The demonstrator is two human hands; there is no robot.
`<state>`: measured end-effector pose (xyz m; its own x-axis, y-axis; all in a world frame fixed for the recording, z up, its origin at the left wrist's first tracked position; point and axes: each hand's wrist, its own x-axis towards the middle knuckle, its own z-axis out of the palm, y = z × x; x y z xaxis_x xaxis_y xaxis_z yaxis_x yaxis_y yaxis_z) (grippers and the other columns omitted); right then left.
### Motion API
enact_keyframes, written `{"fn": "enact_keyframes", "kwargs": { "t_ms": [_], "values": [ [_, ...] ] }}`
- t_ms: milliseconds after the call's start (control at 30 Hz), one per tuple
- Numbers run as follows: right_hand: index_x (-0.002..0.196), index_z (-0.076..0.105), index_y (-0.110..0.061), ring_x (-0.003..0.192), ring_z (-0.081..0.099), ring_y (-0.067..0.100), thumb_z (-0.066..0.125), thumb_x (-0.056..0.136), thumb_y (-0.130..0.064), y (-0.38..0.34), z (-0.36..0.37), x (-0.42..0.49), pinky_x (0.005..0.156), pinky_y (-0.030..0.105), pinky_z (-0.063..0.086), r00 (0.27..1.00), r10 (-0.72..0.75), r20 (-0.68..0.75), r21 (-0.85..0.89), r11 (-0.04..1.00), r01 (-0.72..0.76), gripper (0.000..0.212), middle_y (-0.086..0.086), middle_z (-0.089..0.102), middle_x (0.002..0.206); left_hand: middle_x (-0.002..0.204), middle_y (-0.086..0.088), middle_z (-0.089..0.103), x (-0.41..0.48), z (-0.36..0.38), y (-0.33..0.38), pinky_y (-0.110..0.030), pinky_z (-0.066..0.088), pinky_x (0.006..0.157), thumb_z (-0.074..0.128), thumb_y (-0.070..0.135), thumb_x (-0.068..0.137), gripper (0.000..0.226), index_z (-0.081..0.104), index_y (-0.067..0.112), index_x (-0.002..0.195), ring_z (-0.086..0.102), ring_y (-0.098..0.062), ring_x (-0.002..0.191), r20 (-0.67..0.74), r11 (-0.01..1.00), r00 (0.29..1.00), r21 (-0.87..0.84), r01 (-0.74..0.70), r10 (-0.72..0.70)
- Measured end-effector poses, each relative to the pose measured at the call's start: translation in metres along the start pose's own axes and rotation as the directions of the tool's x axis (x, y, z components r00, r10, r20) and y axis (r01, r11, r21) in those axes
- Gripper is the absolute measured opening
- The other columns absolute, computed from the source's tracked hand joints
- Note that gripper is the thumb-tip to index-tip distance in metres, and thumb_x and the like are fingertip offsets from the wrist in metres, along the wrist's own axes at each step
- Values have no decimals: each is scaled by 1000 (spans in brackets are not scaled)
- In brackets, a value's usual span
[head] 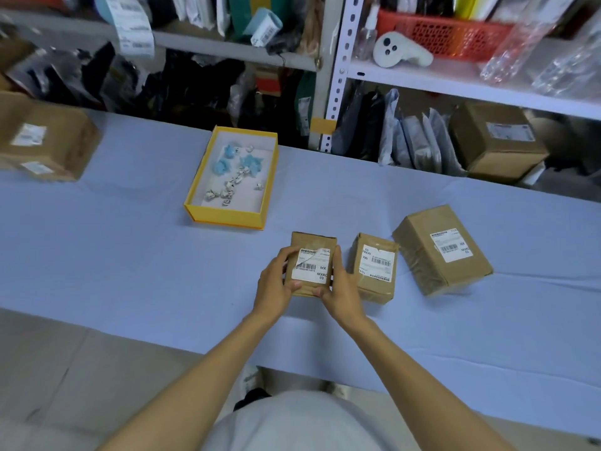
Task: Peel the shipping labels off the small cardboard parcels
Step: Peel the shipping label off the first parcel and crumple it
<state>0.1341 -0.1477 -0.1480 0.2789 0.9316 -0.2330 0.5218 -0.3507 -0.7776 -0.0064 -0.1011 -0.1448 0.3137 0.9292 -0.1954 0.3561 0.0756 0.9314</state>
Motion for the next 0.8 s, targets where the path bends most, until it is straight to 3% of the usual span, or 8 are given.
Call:
{"fn": "enact_keyframes", "kwargs": {
  "t_ms": [233,300,367,467,533,667,800],
  "values": [
    [154,-6,-10,110,61,31,58,79,7,-1,2,-1,92,38,51,1000,-20,-5,-60,998,20,99,12,63,126,117,-1,54,12,2,5,-43,56,85,65,-7,64,74,45,50,106,60,-21,106,27,987,996,142,79,-84],
    [154,-6,-10,110,61,30,57,79,7,-1,2,1,92,37,51,1000,-28,-9,-69,997,27,99,11,63,127,118,-5,54,17,0,10,-41,57,82,67,-8,63,70,46,47,100,61,-23,102,43,986,994,139,95,-102],
    [154,-6,-11,107,61,30,56,78,6,0,2,1,88,35,51,999,-33,-16,-88,996,31,99,10,64,124,117,-7,58,23,-3,15,-34,56,78,69,-4,71,52,53,34,102,63,-22,97,44,988,992,110,112,-118],
    [153,-10,-12,104,62,29,55,79,5,-1,2,-1,85,35,52,1000,-23,-6,-109,994,22,100,10,64,121,107,-1,67,28,-4,20,-28,51,76,59,8,88,17,60,23,94,62,-19,93,-49,987,993,110,116,-111],
    [153,-11,-13,104,62,28,55,80,5,-1,2,-2,84,34,52,1000,-17,-2,-113,993,17,100,10,64,121,102,-3,69,29,-1,20,-31,51,76,59,11,89,15,60,26,86,62,-16,86,-104,986,987,99,132,-122],
    [152,-15,-15,101,62,28,55,81,4,1,4,-2,84,38,53,1000,-18,-1,-142,990,17,102,12,64,120,91,-4,67,29,11,27,-22,47,62,67,14,86,9,59,18,83,60,-11,73,-206,979,959,29,203,-193],
    [152,-16,-13,103,62,27,53,82,3,2,3,-1,84,35,52,1000,-24,11,-153,988,26,100,11,62,124,95,-7,66,31,22,29,-35,49,77,62,13,89,10,55,17,83,62,-27,91,-282,970,933,37,242,-222]
  ]
}}
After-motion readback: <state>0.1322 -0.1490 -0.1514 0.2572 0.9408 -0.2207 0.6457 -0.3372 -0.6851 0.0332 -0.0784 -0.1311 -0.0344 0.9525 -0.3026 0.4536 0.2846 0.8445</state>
